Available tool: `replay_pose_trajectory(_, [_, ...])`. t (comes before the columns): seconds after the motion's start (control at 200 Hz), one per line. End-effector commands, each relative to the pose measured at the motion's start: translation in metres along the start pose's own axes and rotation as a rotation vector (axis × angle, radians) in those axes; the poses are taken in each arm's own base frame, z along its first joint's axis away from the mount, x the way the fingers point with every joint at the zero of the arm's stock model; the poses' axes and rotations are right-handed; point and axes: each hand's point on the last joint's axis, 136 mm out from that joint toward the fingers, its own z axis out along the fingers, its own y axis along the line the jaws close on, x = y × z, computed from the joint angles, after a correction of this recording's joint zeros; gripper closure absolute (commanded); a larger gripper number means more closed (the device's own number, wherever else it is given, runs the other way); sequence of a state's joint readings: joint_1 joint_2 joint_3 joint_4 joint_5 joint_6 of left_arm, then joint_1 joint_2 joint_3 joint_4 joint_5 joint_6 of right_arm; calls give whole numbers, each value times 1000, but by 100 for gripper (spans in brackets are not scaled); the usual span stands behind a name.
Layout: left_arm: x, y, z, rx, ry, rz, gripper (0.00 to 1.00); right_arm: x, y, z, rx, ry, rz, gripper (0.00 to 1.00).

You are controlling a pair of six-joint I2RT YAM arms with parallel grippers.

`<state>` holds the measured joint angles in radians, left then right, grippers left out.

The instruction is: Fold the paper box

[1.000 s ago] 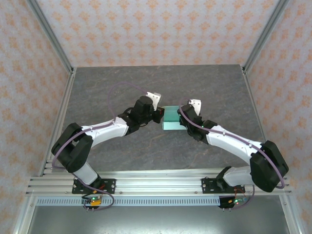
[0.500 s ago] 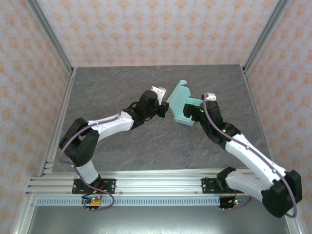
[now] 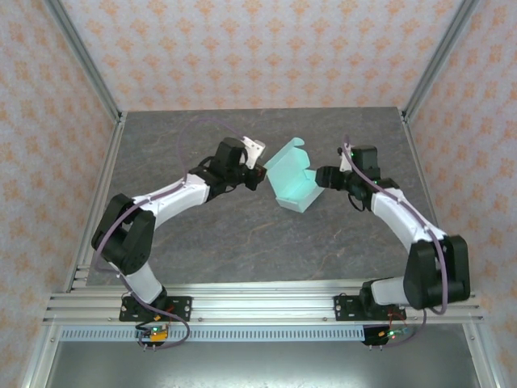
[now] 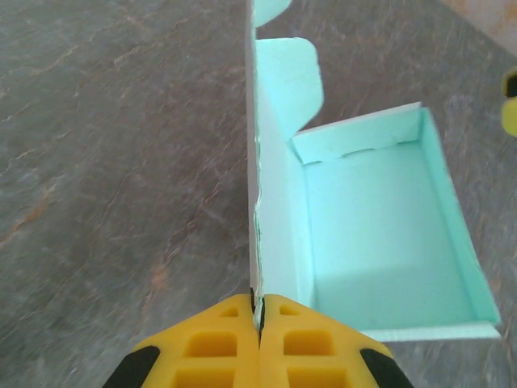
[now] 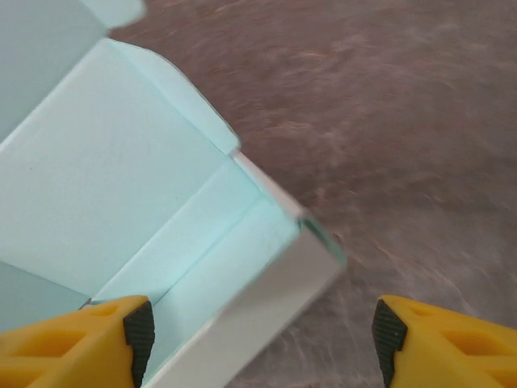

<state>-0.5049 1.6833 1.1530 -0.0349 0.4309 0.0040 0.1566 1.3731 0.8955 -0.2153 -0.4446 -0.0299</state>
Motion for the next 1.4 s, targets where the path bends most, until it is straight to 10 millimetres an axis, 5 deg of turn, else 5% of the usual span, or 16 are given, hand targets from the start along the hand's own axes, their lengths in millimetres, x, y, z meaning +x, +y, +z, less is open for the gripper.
replay_pose_trajectory(0.0, [-10, -9, -29, 64, 23, 132, 100, -29, 29, 4, -144, -52, -186, 27])
replay_pose_trajectory(0.215, [-16, 0, -41, 70, 44, 204, 91, -43, 40, 24, -222, 17, -279, 27])
replay_pose_trajectory(0.41, [-28, 11, -39, 48, 15, 131, 69, -29, 66, 29, -310, 50, -256, 28])
replay_pose_trajectory(0.551, [-28, 8, -52, 37, -29, 84, 40, -13, 64, 17, -301, 41, -249, 29])
replay_pose_trajectory(0.666, [-14, 12, -61, 0, -47, 35, 32, 0, 52, 20, -249, 56, -263, 28])
replay_pose_trajectory(0.846, [15, 17, -57, -58, -81, -103, 33, -12, 50, 36, -235, 28, -240, 32])
replay_pose_trajectory(1.006, [31, 2, -35, -81, -79, -133, 36, -21, 58, 53, -251, 44, -233, 46])
replay_pose_trajectory(1.396, [12, 18, -6, -223, -151, -169, 78, -12, 73, 56, -170, -28, -206, 80])
